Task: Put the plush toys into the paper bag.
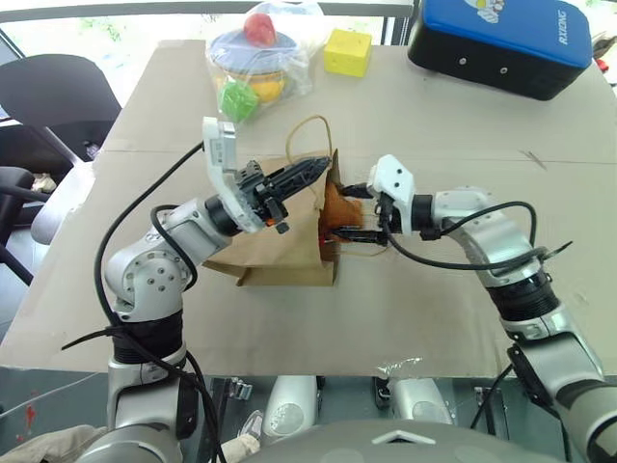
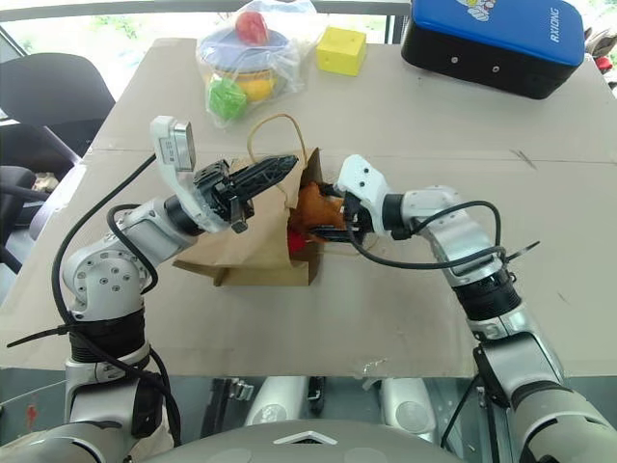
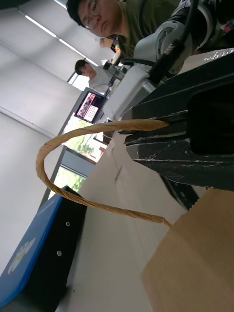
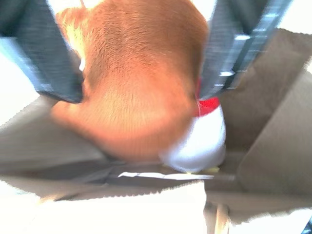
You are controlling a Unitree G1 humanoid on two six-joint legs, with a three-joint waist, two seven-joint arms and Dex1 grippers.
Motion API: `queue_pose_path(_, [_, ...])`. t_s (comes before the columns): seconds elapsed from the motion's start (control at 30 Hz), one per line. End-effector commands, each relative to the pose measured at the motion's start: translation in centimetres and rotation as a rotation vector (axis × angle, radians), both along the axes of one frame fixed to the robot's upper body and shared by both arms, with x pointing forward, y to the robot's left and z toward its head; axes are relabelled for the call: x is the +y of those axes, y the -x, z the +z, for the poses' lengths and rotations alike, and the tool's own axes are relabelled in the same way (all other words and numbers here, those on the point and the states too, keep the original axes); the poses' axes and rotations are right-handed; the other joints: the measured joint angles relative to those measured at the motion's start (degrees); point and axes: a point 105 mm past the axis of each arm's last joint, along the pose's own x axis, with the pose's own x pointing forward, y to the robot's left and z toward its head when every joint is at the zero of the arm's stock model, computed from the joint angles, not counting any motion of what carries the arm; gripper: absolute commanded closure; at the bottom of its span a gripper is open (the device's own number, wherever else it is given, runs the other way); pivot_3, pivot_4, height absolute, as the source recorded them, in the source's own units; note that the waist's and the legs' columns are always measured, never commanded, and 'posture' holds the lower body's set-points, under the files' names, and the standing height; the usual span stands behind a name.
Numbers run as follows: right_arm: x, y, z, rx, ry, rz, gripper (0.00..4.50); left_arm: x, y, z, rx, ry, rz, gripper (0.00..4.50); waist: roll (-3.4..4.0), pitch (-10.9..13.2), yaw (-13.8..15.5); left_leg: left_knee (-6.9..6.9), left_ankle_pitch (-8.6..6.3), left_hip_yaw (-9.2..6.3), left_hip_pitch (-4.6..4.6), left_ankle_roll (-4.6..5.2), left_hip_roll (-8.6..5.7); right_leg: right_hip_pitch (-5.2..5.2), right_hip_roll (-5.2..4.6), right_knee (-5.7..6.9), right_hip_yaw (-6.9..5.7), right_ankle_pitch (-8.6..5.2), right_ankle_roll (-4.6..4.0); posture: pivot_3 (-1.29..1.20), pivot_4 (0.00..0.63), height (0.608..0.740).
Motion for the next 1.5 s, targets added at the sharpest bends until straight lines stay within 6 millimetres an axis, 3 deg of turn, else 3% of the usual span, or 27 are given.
queue_pose_path(0.03, [-0.6, 0.8, 1.8, -0.028, -0.04, -0.036, 0.05, -0.1, 0.4, 0.9, -0.051, 0.017, -0.017, 4.5, 0.0, 0.0, -0.01, 0.0, 0.0, 0.0, 0.0, 0.0, 0.0, 0.0, 0.0, 0.0, 0.0, 0.0, 0.0, 0.0, 0.15, 0.74])
queue_pose_path(0.13, [-1.1, 1.7, 1.9, 0.014, -0.052, -0.04, 0.05, 0.0, 0.4, 0.7, -0.05, 0.021, -0.016, 4.5, 0.0, 0.0, 0.07, 0.0, -0.01, 0.01, -0.01, 0.01, -0.01, 0.0, 0.09, 0.0, 0.0, 0.0, 0.0, 0.0, 0.15, 0.74])
queue_pose_path(0.3, [-2.2, 0.4, -1.4, -0.009, 0.124, -0.143, 0.05, -0.4, 0.6, 0.5, -0.066, 0.006, -0.032, 4.5, 0.0, 0.0, 0.0, 0.0, -0.01, 0.05, 0.0, 0.03, -0.04, 0.0, 0.15, -0.01, 0.01, 0.0, 0.01, 0.0, 0.15, 0.74])
queue_pose_path(0.43, [-2.8, 0.8, -0.2, 0.013, 0.058, -0.158, 0.05, -0.2, 0.6, 0.5, -0.069, 0.006, -0.028, 4.5, 0.0, 0.0, 0.0, 0.0, -0.01, 0.04, -0.01, 0.03, -0.03, 0.0, 0.18, -0.02, 0.02, -0.01, 0.01, 0.0, 0.15, 0.74])
queue_pose_path(0.6, [-4.7, 0.4, -1.2, 0.019, 0.126, -0.236, 0.05, -0.2, 0.7, 0.3, -0.07, -0.001, -0.024, 4.5, -0.01, 0.0, 0.06, 0.0, -0.02, 0.02, -0.01, 0.04, -0.03, 0.01, 0.17, -0.03, 0.01, -0.02, 0.02, 0.0, 0.15, 0.74])
queue_pose_path(0.73, [-7.1, 0.4, -2.2, 0.254, 0.071, -0.417, 0.05, -0.1, 0.6, 0.4, -0.081, -0.004, -0.007, 4.5, -0.01, 0.0, 0.14, 0.0, -0.02, 0.03, -0.02, 0.04, -0.02, 0.01, 0.17, -0.02, 0.02, -0.02, 0.02, 0.0, 0.15, 0.74])
queue_pose_path(0.83, [-7.7, 0.6, -3.7, 0.369, 0.075, -0.498, 0.05, -0.1, 0.6, 0.3, -0.083, -0.005, -0.003, 4.5, -0.02, 0.0, 0.09, 0.0, -0.02, 0.03, -0.01, 0.04, -0.02, 0.01, 0.17, -0.01, 0.03, -0.02, 0.02, 0.0, 0.15, 0.74])
queue_pose_path(0.9, [-7.6, 0.4, -4.1, 0.397, 0.063, -0.524, 0.67, -0.2, 0.6, 0.2, -0.085, -0.005, -0.004, 4.5, -0.01, 0.0, 0.03, 0.0, -0.02, 0.04, -0.01, 0.04, -0.02, 0.01, 0.19, -0.02, 0.04, -0.02, 0.02, 0.0, 0.15, 0.74])
queue_pose_path(0.93, [-7.4, 0.4, -4.3, 0.418, 0.053, -0.518, 0.76, -0.2, 0.6, 0.3, -0.086, -0.005, -0.003, 4.5, -0.01, 0.0, 0.0, 0.0, -0.02, 0.04, -0.01, 0.04, -0.02, 0.01, 0.19, -0.02, 0.04, -0.02, 0.02, 0.0, 0.15, 0.74])
queue_pose_path(1.07, [-6.4, 0.7, -4.4, 0.463, 0.007, -0.492, 2.76, -0.2, 0.5, 0.3, -0.089, -0.004, -0.001, 4.5, -0.01, 0.0, -0.06, 0.0, -0.02, 0.05, 0.0, 0.05, -0.02, 0.01, 0.25, -0.01, 0.06, -0.02, 0.03, 0.0, 0.15, 0.74])
queue_pose_path(1.17, [-5.5, 0.8, -3.4, 0.448, -0.083, -0.444, 4.22, -0.1, 0.5, 0.3, -0.091, -0.003, 0.006, 4.5, -0.01, 0.0, 0.06, 0.0, -0.02, 0.04, -0.01, 0.05, -0.02, 0.01, 0.25, -0.02, 0.05, -0.02, 0.03, 0.0, 0.15, 0.74])
queue_pose_path(1.2, [-5.2, 1.0, -2.7, 0.456, -0.137, -0.418, 4.37, -0.1, 0.5, 0.3, -0.092, -0.002, 0.007, 4.5, -0.01, 0.0, 0.03, 0.0, -0.02, 0.04, -0.02, 0.05, -0.02, 0.01, 0.25, -0.02, 0.05, -0.02, 0.03, 0.0, 0.15, 0.74])
queue_pose_path(1.3, [-4.9, 1.4, -0.4, 0.45, -0.276, -0.359, 4.37, -0.1, 0.5, 0.5, -0.096, 0.007, 0.01, 4.5, -0.01, 0.0, 0.02, 0.0, -0.02, 0.03, -0.01, 0.05, -0.02, 0.01, 0.26, -0.01, 0.06, -0.02, 0.03, 0.0, 0.15, 0.74])
queue_pose_path(1.5, [-4.8, 3.4, 8.1, 0.307, -0.551, -0.162, 4.37, 1.4, 0.5, 2.9, -0.077, 0.141, -0.025, 4.5, 0.01, 0.01, -0.04, 0.0, -0.03, 0.01, -0.02, 0.05, 0.01, 0.0, 0.25, 0.0, 0.04, -0.02, 0.03, 0.0, 0.15, 0.74])
